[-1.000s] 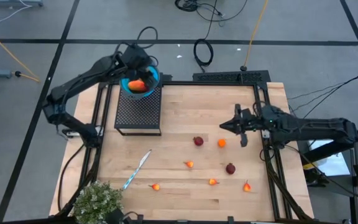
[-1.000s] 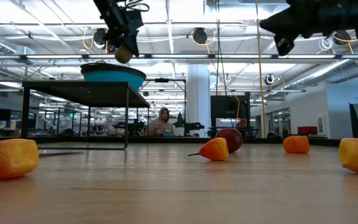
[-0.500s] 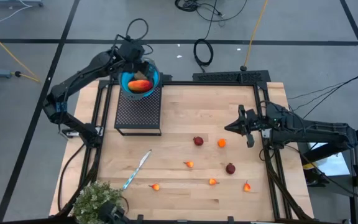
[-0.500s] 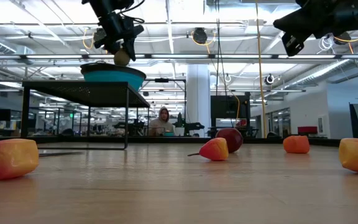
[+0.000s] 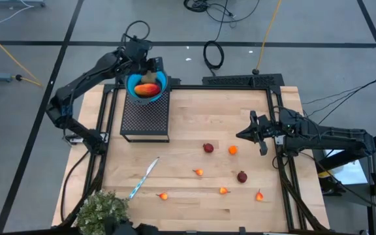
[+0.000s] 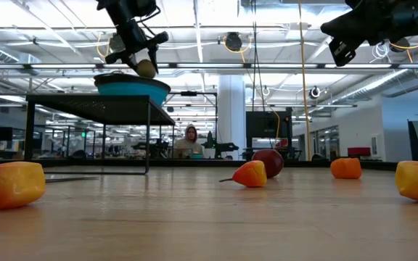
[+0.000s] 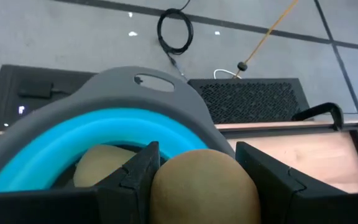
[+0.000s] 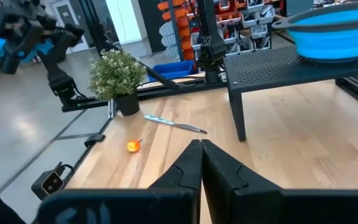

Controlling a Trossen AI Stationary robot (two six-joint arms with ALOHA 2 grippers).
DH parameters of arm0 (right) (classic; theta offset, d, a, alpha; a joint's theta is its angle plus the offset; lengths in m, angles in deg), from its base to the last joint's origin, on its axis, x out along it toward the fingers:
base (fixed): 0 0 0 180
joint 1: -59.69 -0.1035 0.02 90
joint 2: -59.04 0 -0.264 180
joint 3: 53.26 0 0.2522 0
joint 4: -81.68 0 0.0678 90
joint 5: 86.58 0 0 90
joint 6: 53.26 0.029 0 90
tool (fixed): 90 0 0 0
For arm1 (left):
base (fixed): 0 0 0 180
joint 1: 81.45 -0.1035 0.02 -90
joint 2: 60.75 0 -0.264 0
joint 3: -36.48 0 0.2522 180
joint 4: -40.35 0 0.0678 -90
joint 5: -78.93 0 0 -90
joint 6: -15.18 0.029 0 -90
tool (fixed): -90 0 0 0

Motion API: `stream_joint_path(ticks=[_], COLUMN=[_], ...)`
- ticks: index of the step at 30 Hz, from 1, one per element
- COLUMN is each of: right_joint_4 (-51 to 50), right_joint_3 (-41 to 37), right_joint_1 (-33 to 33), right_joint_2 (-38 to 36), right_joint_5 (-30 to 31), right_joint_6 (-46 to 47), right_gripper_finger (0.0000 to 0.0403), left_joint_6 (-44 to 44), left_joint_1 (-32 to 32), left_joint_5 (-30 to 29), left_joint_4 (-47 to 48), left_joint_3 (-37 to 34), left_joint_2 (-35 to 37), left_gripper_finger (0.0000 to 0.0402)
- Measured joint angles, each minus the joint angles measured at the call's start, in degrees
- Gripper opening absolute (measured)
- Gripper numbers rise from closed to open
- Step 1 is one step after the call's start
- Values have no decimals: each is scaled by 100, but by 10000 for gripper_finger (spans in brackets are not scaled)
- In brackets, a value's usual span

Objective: Pick & Place Fruit
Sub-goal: Put the brown kiwi into the blue strainer bowl on the shelf

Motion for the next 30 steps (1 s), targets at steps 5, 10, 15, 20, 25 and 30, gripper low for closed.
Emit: stream_joint_path(ticks=[5, 10, 15, 20, 25, 30], right_joint_4=[0, 0, 65, 188, 177, 177], right_joint_3=[0, 0, 0, 0, 0, 0], right_joint_1=[0, 0, 0, 0, 0, 0], right_joint_2=[0, 0, 2, 2, 4, 4], right_joint_5=[0, 2, 4, 7, 7, 7], right_joint_6=[108, 108, 108, 108, 108, 108], right_gripper_finger=[0, 0, 0, 0, 0, 0], left_joint_6=[-74, -77, -81, -78, -91, -142], left_joint_1=[-2, 1, -5, 25, 28, 46], left_joint_5=[133, 162, 107, -183, -227, -228], left_joint_4=[0, 3, 36, 248, 432, 412], left_joint_3=[0, 0, 0, 0, 0, 0], left_joint_2=[-277, -472, -594, -592, -592, -592], left_gripper_finger=[182, 182, 182, 182, 182, 182])
